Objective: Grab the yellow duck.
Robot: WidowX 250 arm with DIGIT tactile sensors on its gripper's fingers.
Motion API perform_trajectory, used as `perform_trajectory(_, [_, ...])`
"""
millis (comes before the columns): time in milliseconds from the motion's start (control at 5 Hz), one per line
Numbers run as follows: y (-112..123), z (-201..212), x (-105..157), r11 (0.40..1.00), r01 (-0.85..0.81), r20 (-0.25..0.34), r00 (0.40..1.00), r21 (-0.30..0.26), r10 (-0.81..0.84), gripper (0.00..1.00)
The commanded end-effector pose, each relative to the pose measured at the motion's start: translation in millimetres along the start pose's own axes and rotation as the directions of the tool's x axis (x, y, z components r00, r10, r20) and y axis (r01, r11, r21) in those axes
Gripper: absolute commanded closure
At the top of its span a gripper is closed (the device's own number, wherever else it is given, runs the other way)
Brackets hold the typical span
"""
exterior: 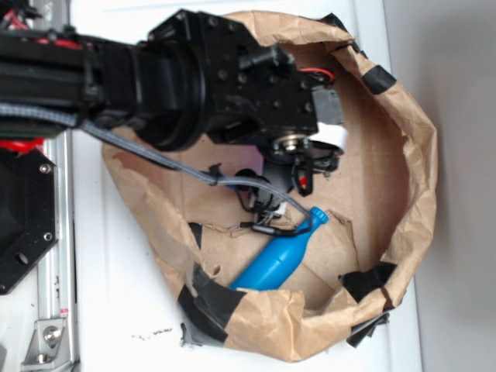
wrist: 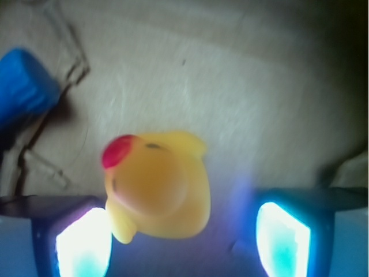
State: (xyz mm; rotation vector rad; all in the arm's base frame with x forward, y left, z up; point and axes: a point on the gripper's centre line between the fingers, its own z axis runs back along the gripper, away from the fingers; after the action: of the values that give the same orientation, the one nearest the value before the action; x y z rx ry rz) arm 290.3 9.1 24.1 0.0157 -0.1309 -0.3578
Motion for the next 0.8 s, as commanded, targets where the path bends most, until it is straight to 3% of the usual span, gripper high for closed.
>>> perform_trajectory(0, [-4.0, 5.0, 19.1, 1.000, -0.002, 0.027, 1.000, 0.016, 0.002, 1.00])
perform_trajectory(400, [-4.7, 4.4, 13.3, 1.000, -0.024, 0.005, 1.000, 0.004, 0.024, 1.00])
perform_trajectory(600, [-1.9, 51.7, -0.5, 0.966, -0.260, -0.005, 0.966, -0.008, 0.260, 1.00])
